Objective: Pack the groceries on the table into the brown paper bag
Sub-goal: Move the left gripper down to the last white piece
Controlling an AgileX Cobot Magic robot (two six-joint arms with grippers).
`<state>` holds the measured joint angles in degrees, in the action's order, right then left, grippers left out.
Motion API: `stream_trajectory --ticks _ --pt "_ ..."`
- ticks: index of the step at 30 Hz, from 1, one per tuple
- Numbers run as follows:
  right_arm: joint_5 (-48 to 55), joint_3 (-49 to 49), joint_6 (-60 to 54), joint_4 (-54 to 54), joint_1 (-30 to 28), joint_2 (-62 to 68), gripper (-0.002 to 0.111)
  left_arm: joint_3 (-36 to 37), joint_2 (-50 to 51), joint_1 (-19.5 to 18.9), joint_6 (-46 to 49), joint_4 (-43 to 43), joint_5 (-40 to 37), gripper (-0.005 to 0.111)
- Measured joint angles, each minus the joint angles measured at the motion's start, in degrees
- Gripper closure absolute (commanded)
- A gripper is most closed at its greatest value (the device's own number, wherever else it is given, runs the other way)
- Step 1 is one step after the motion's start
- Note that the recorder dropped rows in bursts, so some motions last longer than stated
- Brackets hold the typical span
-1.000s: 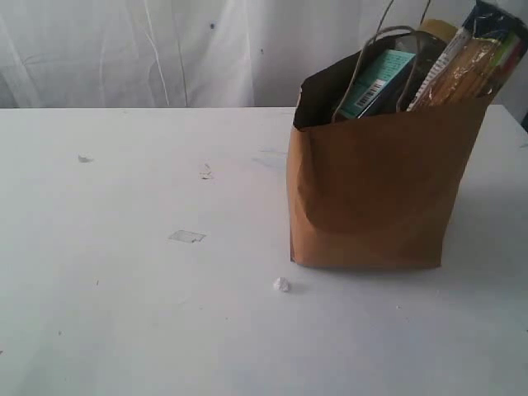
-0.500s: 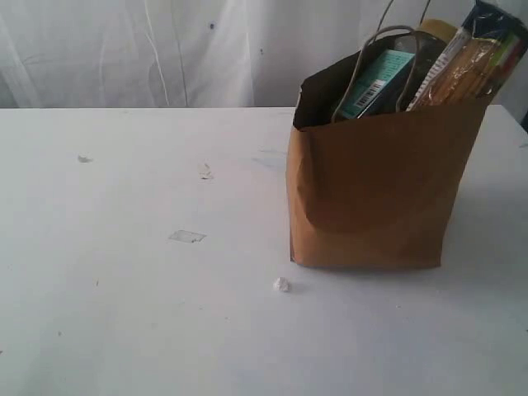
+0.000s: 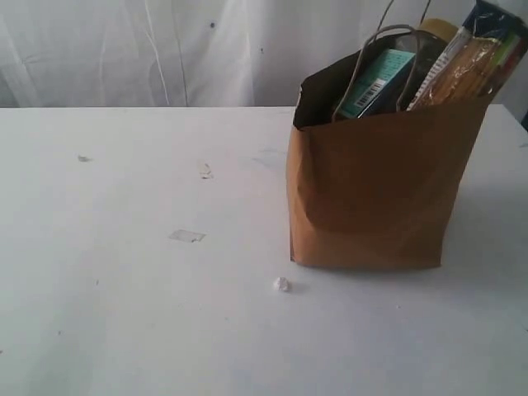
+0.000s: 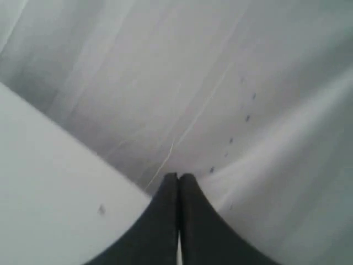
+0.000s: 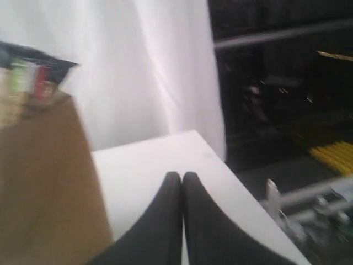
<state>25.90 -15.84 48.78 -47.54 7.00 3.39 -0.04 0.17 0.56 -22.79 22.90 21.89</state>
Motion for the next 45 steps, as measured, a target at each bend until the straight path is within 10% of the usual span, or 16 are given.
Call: stream_trajectory --ticks 6,11,14,17,24,27,30,34,38,45 --pt "-28.73 10.16 0.51 -6.76 0.0 2.63 0.108 -11.07 3.82 0.0 -21.69 -31.5 9.33 0.107" --pt "-25.9 13.08 10.14 -5.09 0.0 2.87 0.108 -32.94 31.1 0.0 -28.5 -72.83 11.07 0.107" --pt "-25.9 13.08 10.81 -5.09 0.0 2.87 0.108 -39.11 54.35 1.58 -49.56 -96.91 11.47 0.107" --pt "-25.9 13.08 11.15 -5.09 0.0 2.87 0.108 -44.11 74.06 9.3 -69.4 -118.54 9.76 0.107" --pt "-25.9 13.08 11.15 -5.09 0.0 2.87 0.108 -47.34 85.08 28.02 -72.7 -121.88 -1.85 0.107" --pt "-25.9 13.08 11.15 -5.09 0.0 2.87 0.108 -47.66 92.03 40.8 -75.62 -122.78 -24.1 0.107" --pt "-25.9 13.08 11.15 -4.85 0.0 2.87 0.108 -49.62 95.96 43.93 -54.29 -109.02 -45.25 0.107" --pt "-25.9 13.08 11.15 -4.66 0.0 2.87 0.108 -63.88 100.08 38.03 24.18 -43.19 -66.36 0.107" --pt "-25.9 13.08 11.15 -4.66 0.0 2.87 0.108 -66.8 100.14 37.53 54.85 -9.39 -53.8 0.101" --pt "-25.9 13.08 11.15 -4.66 0.0 2.87 0.108 -67.05 105.11 37.53 77.2 15.67 -41.92 0.036"
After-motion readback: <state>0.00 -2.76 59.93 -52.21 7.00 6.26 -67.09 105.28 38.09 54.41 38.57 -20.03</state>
